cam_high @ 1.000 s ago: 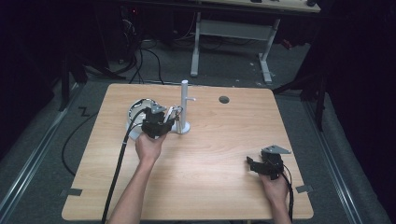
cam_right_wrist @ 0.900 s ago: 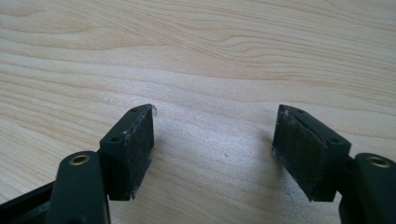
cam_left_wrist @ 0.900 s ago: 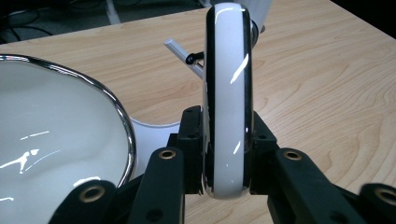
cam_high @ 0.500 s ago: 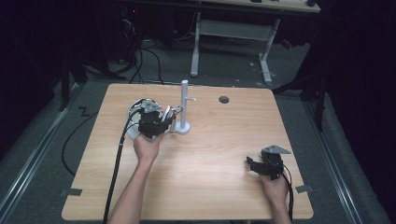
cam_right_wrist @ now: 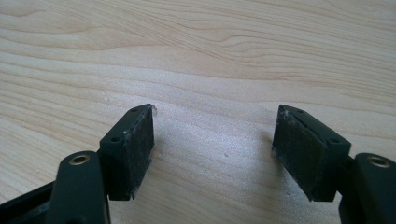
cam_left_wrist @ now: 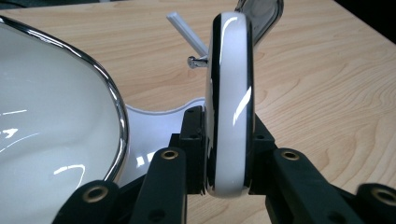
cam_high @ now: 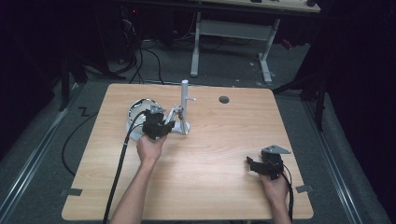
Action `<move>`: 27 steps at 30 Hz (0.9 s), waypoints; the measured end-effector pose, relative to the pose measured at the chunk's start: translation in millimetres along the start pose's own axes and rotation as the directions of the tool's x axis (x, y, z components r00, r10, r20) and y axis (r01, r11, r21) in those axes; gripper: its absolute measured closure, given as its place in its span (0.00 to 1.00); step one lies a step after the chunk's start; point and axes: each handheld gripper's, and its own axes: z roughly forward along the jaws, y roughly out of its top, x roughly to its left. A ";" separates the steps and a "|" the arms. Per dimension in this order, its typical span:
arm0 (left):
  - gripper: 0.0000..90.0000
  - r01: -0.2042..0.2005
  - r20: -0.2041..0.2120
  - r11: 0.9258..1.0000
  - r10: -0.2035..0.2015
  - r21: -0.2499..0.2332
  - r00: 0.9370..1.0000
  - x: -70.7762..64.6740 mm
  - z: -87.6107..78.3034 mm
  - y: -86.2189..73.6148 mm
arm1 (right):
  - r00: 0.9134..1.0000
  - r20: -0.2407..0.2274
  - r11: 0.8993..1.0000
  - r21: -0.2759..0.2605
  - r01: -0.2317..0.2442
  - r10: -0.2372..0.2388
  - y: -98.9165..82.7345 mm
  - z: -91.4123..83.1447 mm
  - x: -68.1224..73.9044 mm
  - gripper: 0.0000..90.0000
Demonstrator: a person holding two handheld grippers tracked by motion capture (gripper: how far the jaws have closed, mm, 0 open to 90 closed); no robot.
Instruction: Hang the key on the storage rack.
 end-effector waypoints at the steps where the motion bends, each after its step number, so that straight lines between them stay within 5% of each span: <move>1: 0.82 -0.003 -0.004 1.000 0.003 0.006 1.000 0.2 0.7 -0.5 | 1.000 0.000 1.000 0.000 0.000 0.000 0.0 0.0 0.0 0.33; 20: 0.81 -0.030 -0.006 0.998 0.031 0.057 1.000 -6.1 15.8 -13.1 | 1.000 0.000 1.000 0.000 0.000 0.000 0.0 0.0 0.0 0.33; 27: 0.72 -0.028 -0.011 0.998 0.029 0.053 1.000 -5.4 13.5 -14.1 | 1.000 0.000 1.000 0.000 0.001 -0.001 0.0 0.0 -0.1 0.33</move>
